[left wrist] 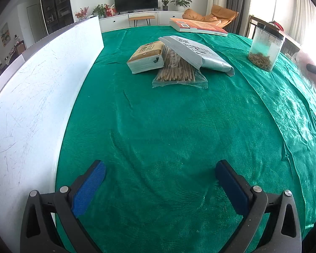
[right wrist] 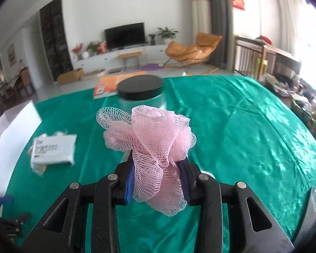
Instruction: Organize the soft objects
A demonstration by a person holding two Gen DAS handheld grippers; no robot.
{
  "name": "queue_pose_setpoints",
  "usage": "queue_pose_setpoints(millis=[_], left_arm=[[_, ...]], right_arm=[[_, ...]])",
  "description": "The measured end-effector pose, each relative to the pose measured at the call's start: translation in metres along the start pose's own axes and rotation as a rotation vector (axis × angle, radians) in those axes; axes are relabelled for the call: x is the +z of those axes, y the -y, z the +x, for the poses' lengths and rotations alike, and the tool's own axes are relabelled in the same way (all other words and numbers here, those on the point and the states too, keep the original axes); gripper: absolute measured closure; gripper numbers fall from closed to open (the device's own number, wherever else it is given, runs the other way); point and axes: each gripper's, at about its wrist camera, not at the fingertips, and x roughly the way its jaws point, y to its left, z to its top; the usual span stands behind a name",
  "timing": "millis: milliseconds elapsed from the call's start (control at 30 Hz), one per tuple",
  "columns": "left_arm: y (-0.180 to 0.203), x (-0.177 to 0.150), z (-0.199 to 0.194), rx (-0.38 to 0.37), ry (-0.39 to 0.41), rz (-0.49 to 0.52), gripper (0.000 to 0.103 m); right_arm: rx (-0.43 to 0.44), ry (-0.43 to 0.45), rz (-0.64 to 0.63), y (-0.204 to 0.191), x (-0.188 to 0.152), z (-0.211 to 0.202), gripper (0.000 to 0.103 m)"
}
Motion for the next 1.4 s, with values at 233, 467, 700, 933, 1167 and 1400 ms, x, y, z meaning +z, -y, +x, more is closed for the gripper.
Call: queue_pose_setpoints(millis=[233,467,700,933,1167,1400], left_arm=[[0.000,0.000,0.000,0.001,0.000,0.000,0.000],[0.000,0.000,0.000,0.000,0.000,0.000,0.000],[0.000,0.000,0.000,0.000,0.000,0.000,0.000],[0.000,0.000,0.000,0.000,0.000,0.000,0.000],[0.000,-0.001,0.000,0.001,0.000,0.000,0.000],[0.000,-0.001,0.000,0.001,0.000,0.000,0.000]], right_arm=[[0.015,-0.220,0.162,0.046,-0.026,0.038,0.027],[-0.046,-0.180,0.118,0.028,-0.039,-0.004,0.027],[-0.077,-0.270,0.064,0.016,-0.064,-0.006,0.027],[-0.112,-0.333,0.053,0.017,-0.074,0.010,0.027],[-0.127,-0.324,0.016,0.009,-0.078,0.013,0.019],[-0.130,-0.310,0.011,0.007,-0.080,0.013,0.018]])
